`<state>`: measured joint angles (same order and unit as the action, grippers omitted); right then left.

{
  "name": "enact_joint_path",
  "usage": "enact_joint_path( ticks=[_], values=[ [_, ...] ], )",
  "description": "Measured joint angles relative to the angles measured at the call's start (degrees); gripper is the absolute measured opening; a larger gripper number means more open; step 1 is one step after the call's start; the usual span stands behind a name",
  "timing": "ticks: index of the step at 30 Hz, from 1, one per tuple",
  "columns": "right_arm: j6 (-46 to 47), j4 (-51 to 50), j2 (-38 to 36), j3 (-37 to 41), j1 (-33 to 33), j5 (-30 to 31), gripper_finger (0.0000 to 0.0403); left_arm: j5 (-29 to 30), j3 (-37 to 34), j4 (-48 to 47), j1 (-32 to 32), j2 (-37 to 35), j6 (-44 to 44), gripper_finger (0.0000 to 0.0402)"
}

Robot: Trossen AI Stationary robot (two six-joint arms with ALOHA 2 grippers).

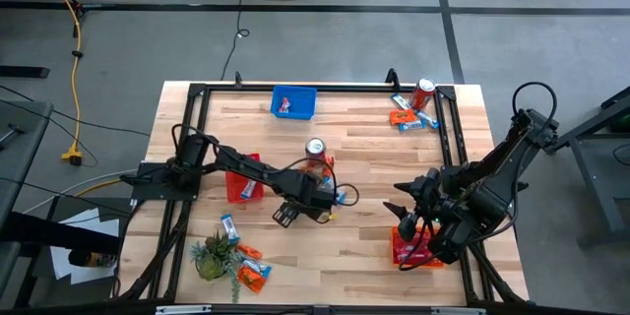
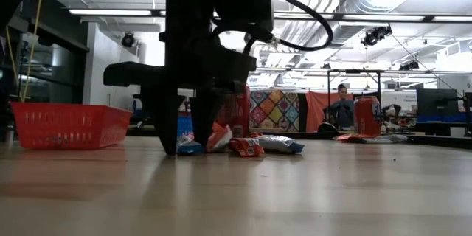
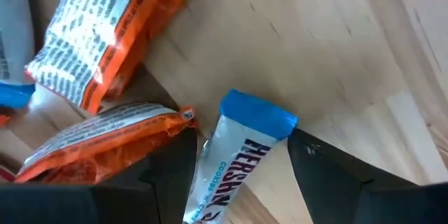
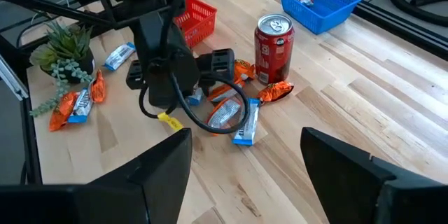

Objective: Sort candy
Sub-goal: Put the white chocolate into the red bin

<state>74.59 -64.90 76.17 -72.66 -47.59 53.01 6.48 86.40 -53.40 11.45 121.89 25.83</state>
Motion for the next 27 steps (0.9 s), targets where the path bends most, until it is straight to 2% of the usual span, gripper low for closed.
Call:
enact_joint_path(
  ticks=[3, 5, 7, 10, 11, 17, 19, 22, 25, 27],
  values=[
    [0.07, 0.01, -0.01, 0.00, 0.00, 0.00, 0.0264, -0.17, 0.10, -0.53, 0.04, 0.84, 0.39, 0.0209],
    [0.11, 0.00, -0.01, 0.00, 0.00, -0.01, 0.0264, -0.39, 0.05, -0.61, 0.04, 0.44, -0.02, 0.0186],
    [0.06, 0.00, 0.01, 0.00, 0.00, -0.02, 0.0264, -1.05, -0.15, -0.51, 0.03, -0.43, -1.28, 0.0136],
    [0.00, -0.02, -0.01, 0.00, 0.00, 0.00, 0.0264, -3.24, -0.36, 0.22, -1.02, -2.04, -4.82, 0.0034],
    [-0.01, -0.02, 0.01, 0.00, 0.00, -0.02, 0.0264, -3.75, -0.34, 0.56, -1.58, -2.90, -7.09, 0.0020],
    [-0.02, -0.06, 0.01, 0.00, 0.00, -0.02, 0.0264, -3.17, -0.34, 2.70, -4.36, -12.22, -20.15, 0.0005],
    [-0.02, -0.13, 0.01, 0.00, 0.00, -0.04, 0.0264, 0.37, -0.32, 5.26, -4.80, -16.66, -23.76, 0.0004],
    [-0.02, -0.13, 0.01, 0.00, 0.00, -0.04, 0.0264, 9.55, -1.37, 10.24, -5.06, -23.65, -29.41, 0.0002],
    [-0.02, -0.13, 0.01, 0.00, 0.00, -0.13, 0.0264, 18.66, -7.29, 15.53, -5.04, -31.60, -36.39, 0.0001],
    [-0.02, -0.11, -0.01, 0.00, 0.00, -0.35, 0.0264, 22.50, -13.07, 16.71, -4.94, -36.94, -42.31, 0.0001]
  ],
)
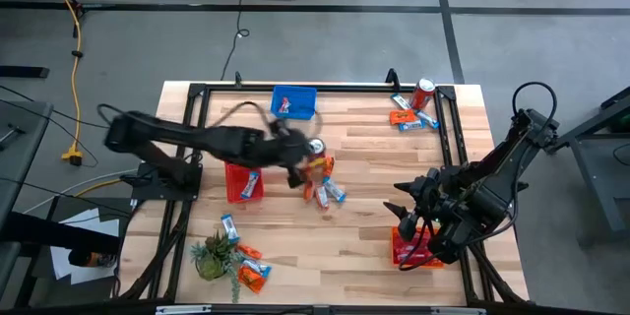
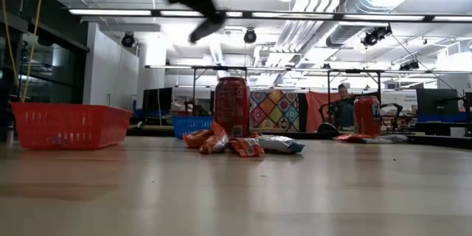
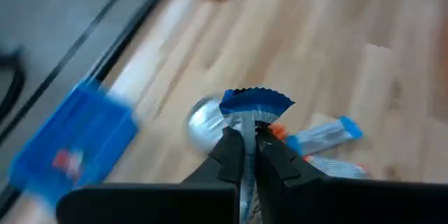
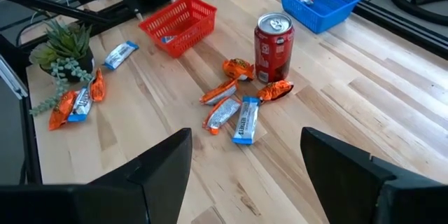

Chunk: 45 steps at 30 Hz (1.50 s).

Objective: Sort candy
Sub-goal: Put the white chocolate into the red bin

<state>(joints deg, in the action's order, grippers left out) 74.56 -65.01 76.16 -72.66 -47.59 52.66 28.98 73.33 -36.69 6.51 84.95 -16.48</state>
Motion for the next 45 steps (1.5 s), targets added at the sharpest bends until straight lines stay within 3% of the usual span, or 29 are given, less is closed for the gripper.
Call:
enact_joint_path(
  ticks=[6, 10, 14, 18, 23, 29, 35, 40, 45],
  values=[
    [0.00, 0.02, 0.00, 0.00, 0.00, -0.61, 0.0264, 8.95, -17.41, -1.68, 6.01, -16.19, -26.04, 0.0001],
    [-0.02, 0.08, 0.00, 0.00, 0.00, -0.61, 0.0264, 13.52, -25.82, -6.72, 10.55, -23.16, -47.16, 0.0000],
    [-0.02, 0.09, 0.00, 0.00, 0.00, -0.60, 0.0264, 9.87, -30.98, -10.55, 12.23, -24.90, -62.26, 0.0000],
    [-0.02, 0.09, 0.00, 0.00, 0.00, -0.59, 0.0264, 4.04, -34.12, -9.89, 12.28, -24.29, -68.16, 0.0002],
    [-0.02, 0.11, 0.00, 0.00, 0.00, -0.59, 0.0264, -1.35, -34.35, -12.24, 12.28, -23.39, -68.21, 0.0037],
    [-0.02, 0.14, 0.01, 0.00, 0.00, -0.59, 0.0264, -3.85, -33.72, -13.05, 12.31, -23.56, -67.83, 0.0126],
    [2.86, 2.89, -0.19, -0.17, 1.61, -0.47, 0.0264, -3.82, -28.41, -12.88, 12.30, -24.41, -62.78, 0.0198],
    [4.90, 5.73, -0.92, -2.55, 8.35, 0.16, 0.0264, 0.40, -22.01, -12.18, 12.42, -26.98, -54.87, 0.0213],
    [3.17, 6.43, -0.90, -4.87, 22.55, -7.39, 0.0264, 8.33, -19.00, 0.36, 13.64, -30.22, -39.16, 0.0212]
  ],
)
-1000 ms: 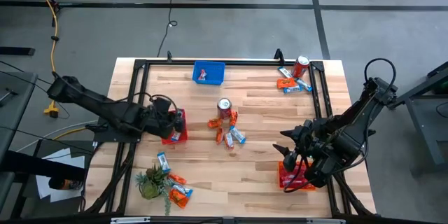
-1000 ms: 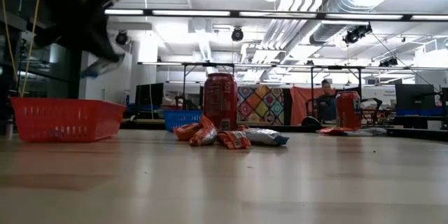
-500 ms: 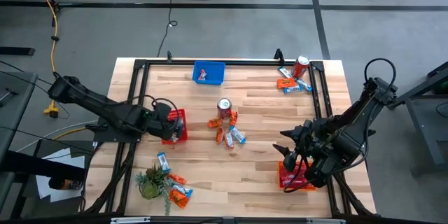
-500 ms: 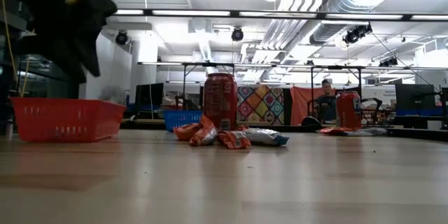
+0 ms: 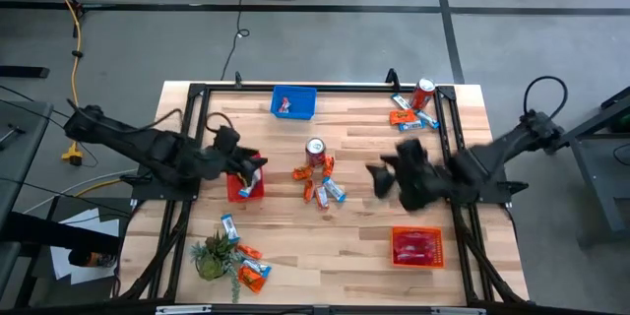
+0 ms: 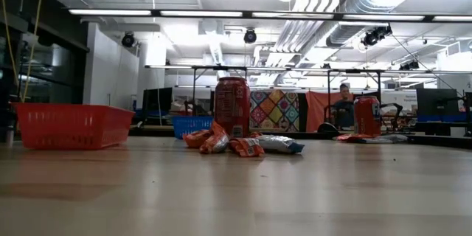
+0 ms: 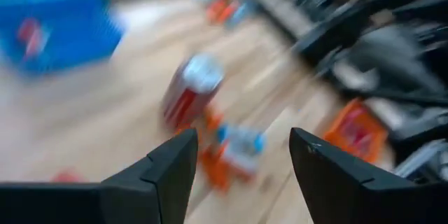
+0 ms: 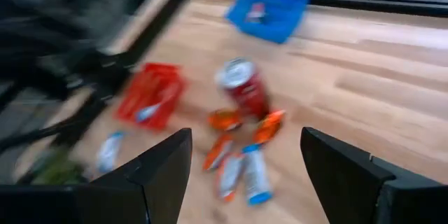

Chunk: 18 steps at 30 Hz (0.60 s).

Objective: Sort candy
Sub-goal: Put the white chocolate into the red bin

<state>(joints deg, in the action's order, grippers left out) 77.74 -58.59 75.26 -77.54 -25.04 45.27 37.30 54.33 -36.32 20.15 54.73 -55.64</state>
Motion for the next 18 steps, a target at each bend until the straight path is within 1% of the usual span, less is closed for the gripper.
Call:
enact_joint_path(
  ticks=[2, 5, 8, 10, 11, 13, 16, 18],
  values=[
    [-4.03, -0.57, 0.16, -0.02, 7.18, -4.53, 0.0264, 2.27, 0.04, 6.47, 0.32, -1.11, 7.95, 0.0212],
    [-6.77, -3.78, 0.17, 1.18, 17.87, -8.04, 0.0264, 5.14, 0.04, 14.50, 0.24, -1.71, 18.05, 0.0212],
    [-7.19, -6.83, 0.16, 4.46, 28.01, -10.03, 0.0264, 7.69, 0.04, 19.87, -0.92, -1.70, 24.51, 0.0212],
    [-7.67, -6.26, 0.08, 8.58, 34.31, -13.26, 0.0264, 8.16, 0.04, 21.43, -2.10, -1.68, 27.05, 0.0212],
    [-8.50, -4.87, 0.02, 11.10, 37.30, -15.37, 0.0264, 8.30, 0.04, 21.57, -2.88, -1.67, 27.56, 0.0212],
    [-10.89, 1.33, 0.01, 17.20, 42.76, -20.37, 0.0264, 8.37, 0.04, 21.88, -4.62, -1.63, 27.67, 0.0212],
    [-13.49, 14.31, 0.02, 26.86, 50.35, -27.54, 0.0264, 8.25, 0.02, 22.81, -7.92, -1.63, 28.05, 0.0212],
    [-13.44, 23.01, 0.02, 32.33, 54.63, -30.66, 0.0264, 6.81, 0.02, 22.83, -10.85, -1.62, 29.24, 0.0212]
  ],
)
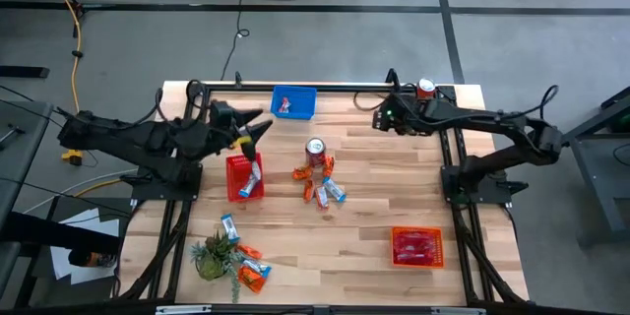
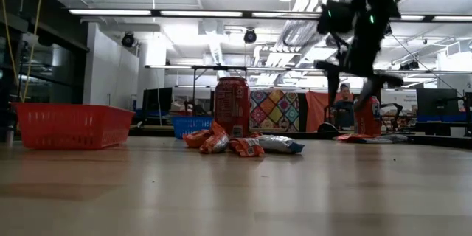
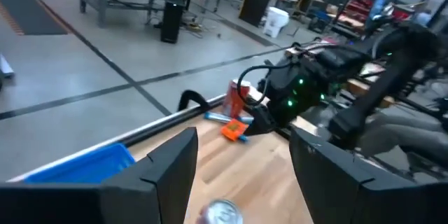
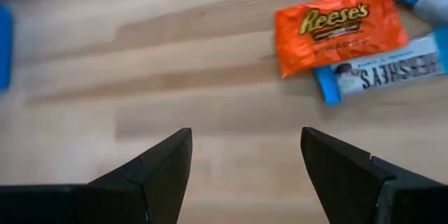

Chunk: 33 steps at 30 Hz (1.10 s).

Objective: Sort candy
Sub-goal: Put the white chocolate into the red bin

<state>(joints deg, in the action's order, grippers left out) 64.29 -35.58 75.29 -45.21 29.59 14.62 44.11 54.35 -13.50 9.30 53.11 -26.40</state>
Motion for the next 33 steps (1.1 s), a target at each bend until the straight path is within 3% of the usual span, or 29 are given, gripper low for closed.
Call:
enact_joint_path(
  ticks=[4, 8, 11, 16, 25, 29, 33],
  values=[
    [2.34, 7.51, 0.00, 6.13, 6.34, -2.67, 0.0256, -5.77, 0.00, 0.49, -7.04, 0.03, 1.13, 0.0212],
    [1.37, 5.29, 0.04, 6.84, 10.06, -0.12, 0.0218, -11.98, -0.01, 1.67, -15.42, 0.03, 2.41, 0.0212],
    [1.32, 4.31, 0.04, 6.69, 11.60, 2.03, 0.0160, -18.13, -0.04, 3.57, -21.81, 0.03, 4.18, 0.0212],
    [2.31, 2.38, 2.28, 6.75, 11.99, 4.46, 0.0021, -30.83, -0.07, 7.32, -32.06, 0.41, 9.79, 0.0212],
    [9.22, 3.44, 11.09, 6.62, 11.95, 5.78, 0.0006, -51.82, -0.07, 10.89, -45.19, 2.16, 12.05, 0.0212],
    [8.99, 3.99, 11.57, 6.32, 11.51, 7.65, 0.0002, -55.33, -0.07, 10.92, -47.97, 2.41, 11.65, 0.0212],
    [5.14, 5.50, 11.56, 5.33, 11.58, 5.48, 0.0001, -56.36, -0.07, 10.82, -49.65, 2.44, 11.68, 0.0212]
  ],
)
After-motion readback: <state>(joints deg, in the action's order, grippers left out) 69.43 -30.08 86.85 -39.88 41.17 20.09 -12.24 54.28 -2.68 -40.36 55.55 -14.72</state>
